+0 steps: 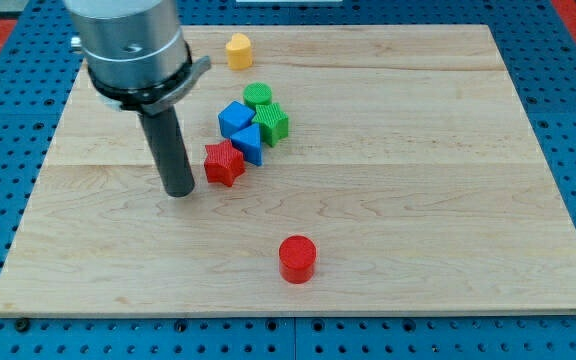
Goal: Place the red star bottom left to the blue cube
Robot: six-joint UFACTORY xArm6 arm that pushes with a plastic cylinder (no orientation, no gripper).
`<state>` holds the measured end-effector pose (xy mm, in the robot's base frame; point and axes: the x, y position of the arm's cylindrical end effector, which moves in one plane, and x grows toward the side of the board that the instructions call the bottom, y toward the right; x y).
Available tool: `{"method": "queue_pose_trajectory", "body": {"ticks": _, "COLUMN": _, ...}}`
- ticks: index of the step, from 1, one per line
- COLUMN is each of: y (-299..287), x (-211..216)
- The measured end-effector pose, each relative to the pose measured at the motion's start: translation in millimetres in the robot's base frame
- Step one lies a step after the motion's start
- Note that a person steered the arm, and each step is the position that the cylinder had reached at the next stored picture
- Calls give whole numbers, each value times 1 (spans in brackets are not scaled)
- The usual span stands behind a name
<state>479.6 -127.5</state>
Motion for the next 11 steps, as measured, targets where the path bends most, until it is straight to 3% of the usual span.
{"method": "queue_pose_trajectory", "body": {"ticks": 1, "y": 8, "x": 24}}
{"method": "queue_pose_trajectory", "body": {"ticks": 2, "y": 72, "x": 26}}
{"method": "queue_pose_trajectory", "body": {"ticks": 3, "y": 92, "x": 16}}
{"method": "queue_pose_trajectory", "body": {"ticks": 4, "y": 80, "x": -15}}
{"method": "queue_pose_trajectory", "body": {"ticks": 5, "y": 26, "x": -29}}
{"method": "queue_pose_trajectory", "body": {"ticks": 6, "y": -11, "x": -11}}
{"method": "queue_pose_trajectory", "body": {"ticks": 7, "y": -43, "x": -29}}
{"method": "queue_pose_trajectory", "body": {"ticks": 9, "y": 7, "x": -45}}
{"method": "queue_pose_trajectory", "body": {"ticks": 10, "y": -7, "x": -45}}
{"method": "queue_pose_trajectory", "body": {"ticks": 11, "y": -66, "x": -39}}
